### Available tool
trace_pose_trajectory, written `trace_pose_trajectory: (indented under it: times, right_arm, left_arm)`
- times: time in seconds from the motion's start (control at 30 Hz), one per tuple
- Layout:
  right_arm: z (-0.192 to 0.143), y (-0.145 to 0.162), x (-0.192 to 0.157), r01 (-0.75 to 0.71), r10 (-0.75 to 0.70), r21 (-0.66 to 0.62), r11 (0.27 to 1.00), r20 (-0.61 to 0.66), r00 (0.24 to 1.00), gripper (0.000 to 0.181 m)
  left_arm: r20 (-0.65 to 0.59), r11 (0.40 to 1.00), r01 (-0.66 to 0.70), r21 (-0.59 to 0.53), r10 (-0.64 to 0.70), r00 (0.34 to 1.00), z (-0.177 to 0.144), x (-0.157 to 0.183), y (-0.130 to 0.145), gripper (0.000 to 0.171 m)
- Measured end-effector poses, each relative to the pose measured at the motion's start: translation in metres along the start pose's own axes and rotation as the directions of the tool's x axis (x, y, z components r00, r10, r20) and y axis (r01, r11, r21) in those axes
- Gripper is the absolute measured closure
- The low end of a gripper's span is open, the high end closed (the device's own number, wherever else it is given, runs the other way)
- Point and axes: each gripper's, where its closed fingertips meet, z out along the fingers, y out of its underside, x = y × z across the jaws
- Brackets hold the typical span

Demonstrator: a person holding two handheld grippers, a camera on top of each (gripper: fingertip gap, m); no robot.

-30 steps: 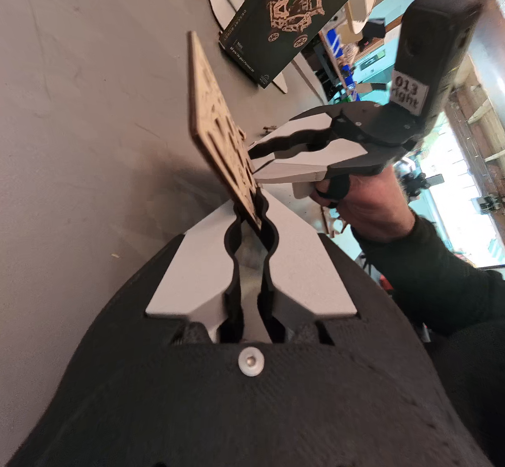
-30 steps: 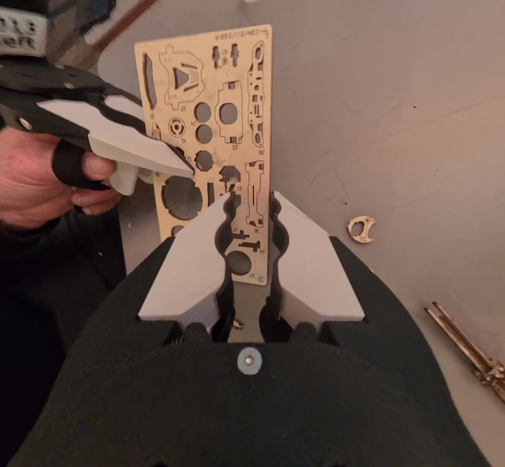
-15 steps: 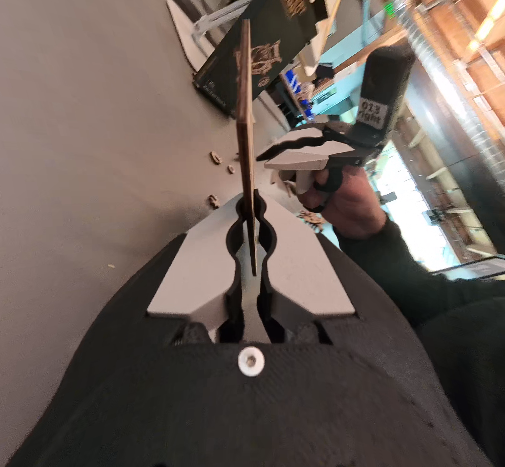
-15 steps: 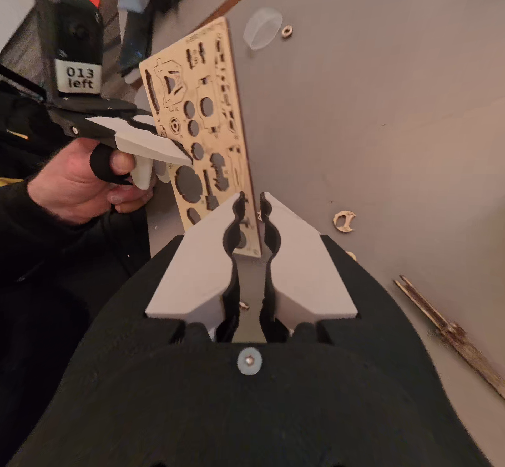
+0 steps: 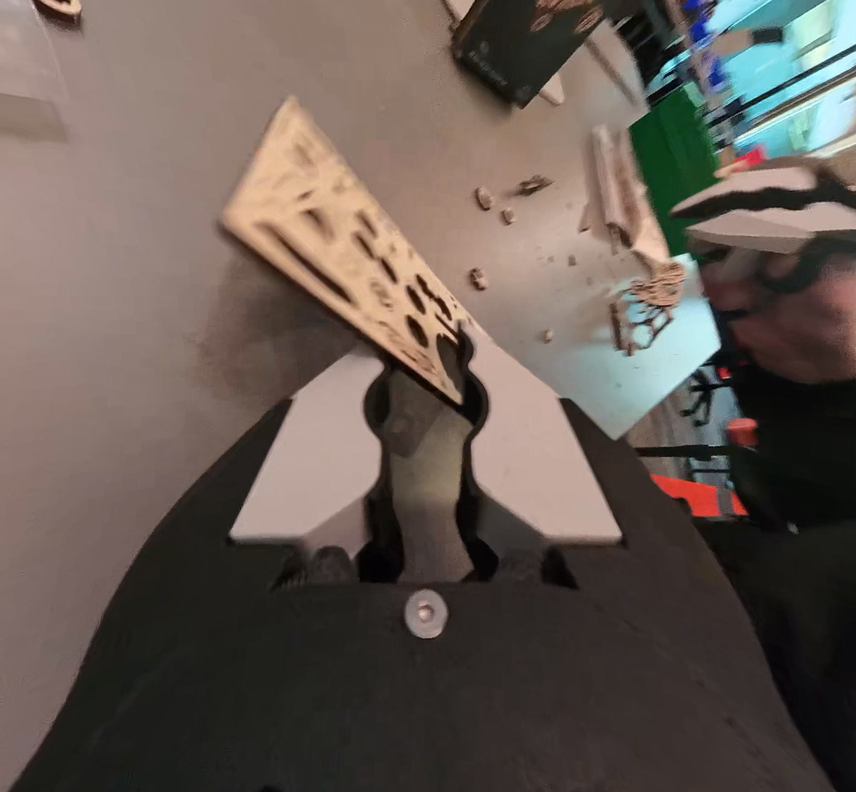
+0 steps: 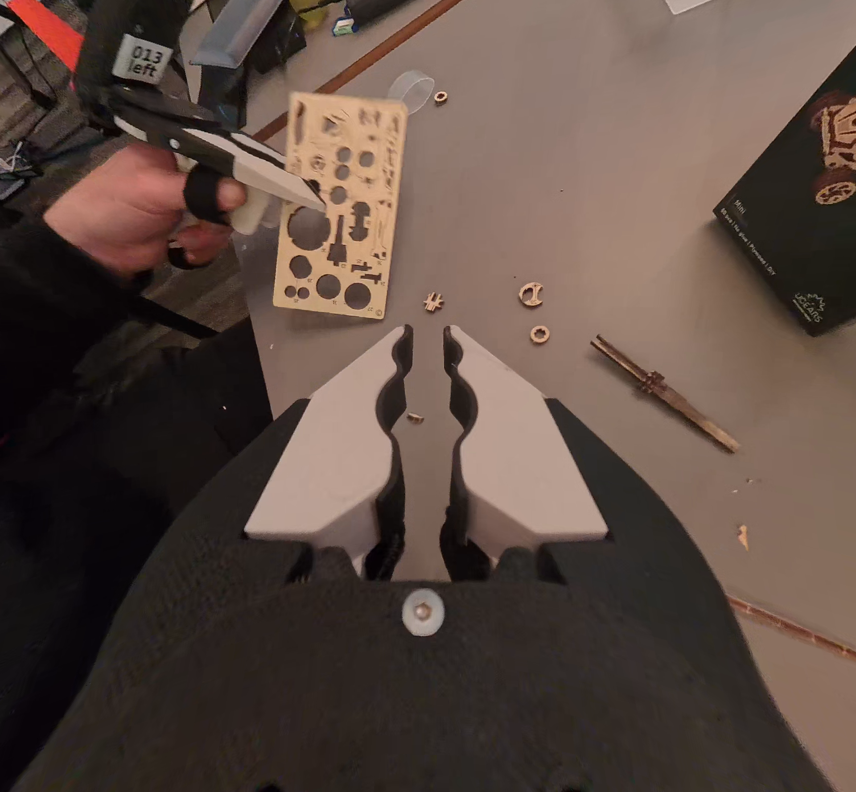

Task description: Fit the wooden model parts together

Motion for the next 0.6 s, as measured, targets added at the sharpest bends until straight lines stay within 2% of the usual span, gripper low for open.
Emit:
trace_pose_trajectory:
  times: [0.03, 0.07, 0.17, 0.23, 0.27, 0.37, 0.43, 0.53, 0.6]
  right_arm:
    - [-0.001, 0.003, -0.002, 0.004, -0.004, -0.002, 1.0, -0.008, 1.0, 0.171]
    - [-0.001, 0.008, -0.003, 0.007, -0.007, -0.013, 1.0, -0.017, 1.0, 0.171]
    - [0.001, 0.024, -0.003, 0.008, -0.01, -0.058, 0.998, -0.044, 0.999, 0.169]
    - [0.002, 0.031, -0.004, -0.005, 0.002, -0.064, 0.998, -0.046, 0.999, 0.168]
    - [0.002, 0.033, -0.005, -0.006, 0.002, -0.063, 0.998, -0.053, 0.999, 0.168]
    - [0.003, 0.043, -0.006, 0.006, -0.011, -0.071, 0.997, -0.067, 0.998, 0.167]
    - [0.005, 0.053, -0.005, 0.021, -0.029, -0.095, 0.995, -0.083, 0.996, 0.167]
    - [0.009, 0.065, -0.002, 0.029, -0.039, -0.111, 0.993, -0.092, 0.995, 0.167]
    - [0.013, 0.074, 0.002, 0.041, -0.055, -0.126, 0.991, -0.111, 0.992, 0.165]
  left_arm:
    - [0.032, 1.0, -0.003, -0.015, 0.004, 0.999, 0.006, -0.004, 0.003, 0.127]
    - [0.038, 0.999, -0.01, -0.03, 0.012, 0.999, 0.011, -0.003, 0.006, 0.115]
    - [0.071, 0.997, -0.071, -0.039, 0.073, 0.995, 0.015, -0.002, 0.008, 0.102]
    - [0.134, 0.994, -0.094, -0.057, 0.101, 0.986, 0.006, -0.008, 0.005, 0.085]
    - [0.158, 0.992, -0.111, -0.059, 0.119, 0.98, -0.001, -0.01, 0.002, 0.082]
    - [0.202, 0.986, -0.157, -0.059, 0.166, 0.965, -0.02, -0.008, -0.009, 0.086]
    - [0.216, 0.969, -0.245, -0.028, 0.245, 0.945, -0.027, 0.001, -0.026, 0.097]
    - [0.231, 0.905, -0.425, 0.002, 0.413, 0.881, -0.019, 0.023, -0.059, 0.12]
    - [0.244, 0.839, -0.543, -0.026, 0.532, 0.811, -0.001, 0.033, -0.083, 0.125]
